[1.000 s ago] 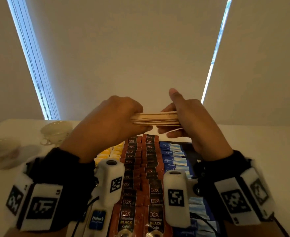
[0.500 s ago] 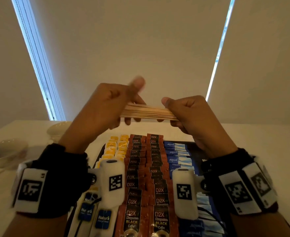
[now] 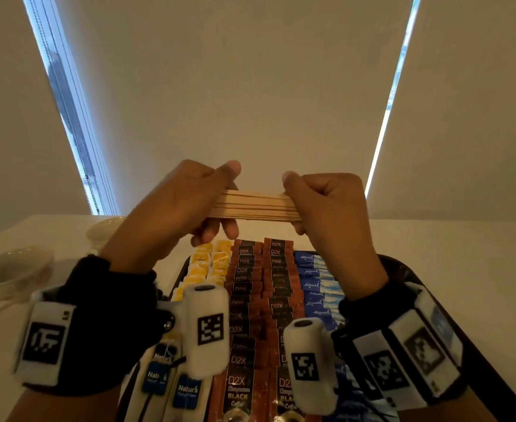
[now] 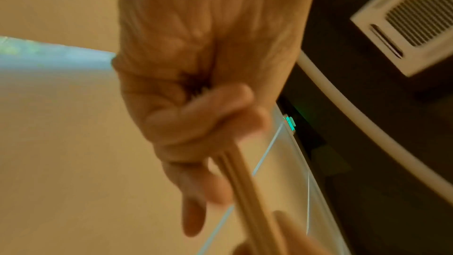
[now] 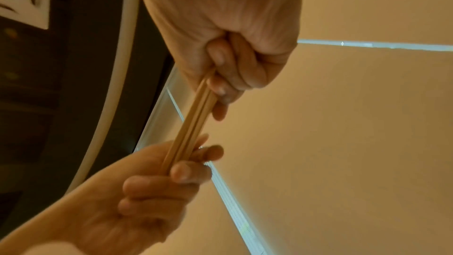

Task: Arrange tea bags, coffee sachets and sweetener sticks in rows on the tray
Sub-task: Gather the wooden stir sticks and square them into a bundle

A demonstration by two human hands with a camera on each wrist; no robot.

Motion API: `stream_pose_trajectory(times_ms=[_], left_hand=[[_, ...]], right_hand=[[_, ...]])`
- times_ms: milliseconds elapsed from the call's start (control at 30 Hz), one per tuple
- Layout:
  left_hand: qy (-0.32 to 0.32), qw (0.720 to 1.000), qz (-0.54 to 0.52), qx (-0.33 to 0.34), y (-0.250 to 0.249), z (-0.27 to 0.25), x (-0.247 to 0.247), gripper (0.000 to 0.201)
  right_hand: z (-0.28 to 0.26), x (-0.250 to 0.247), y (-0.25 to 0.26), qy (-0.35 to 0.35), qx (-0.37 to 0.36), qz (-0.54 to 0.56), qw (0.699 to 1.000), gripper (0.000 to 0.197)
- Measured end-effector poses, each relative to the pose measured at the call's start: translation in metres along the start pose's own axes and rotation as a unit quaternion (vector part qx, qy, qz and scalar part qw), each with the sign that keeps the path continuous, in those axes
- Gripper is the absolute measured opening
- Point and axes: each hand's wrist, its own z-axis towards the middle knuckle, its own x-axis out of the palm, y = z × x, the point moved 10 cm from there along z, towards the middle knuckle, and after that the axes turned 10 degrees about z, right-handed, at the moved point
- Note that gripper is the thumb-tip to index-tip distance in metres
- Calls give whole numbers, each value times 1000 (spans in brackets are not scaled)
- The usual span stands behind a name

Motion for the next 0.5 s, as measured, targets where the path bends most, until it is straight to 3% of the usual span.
stream_pose_trajectory(times_ms=[133,333,500], left_hand=[[-29,999,10,14,-4,3,-5,45],[-92,987,82,100,-22,4,-3,47],[-73,981,133,120,-30,1,12,57]], right_hand=[[0,0,-12,-3,64,58,996,39],[-1,-11,-24,-32,178,137,974,40],[5,-21,-15,-40,127,92,987,50]])
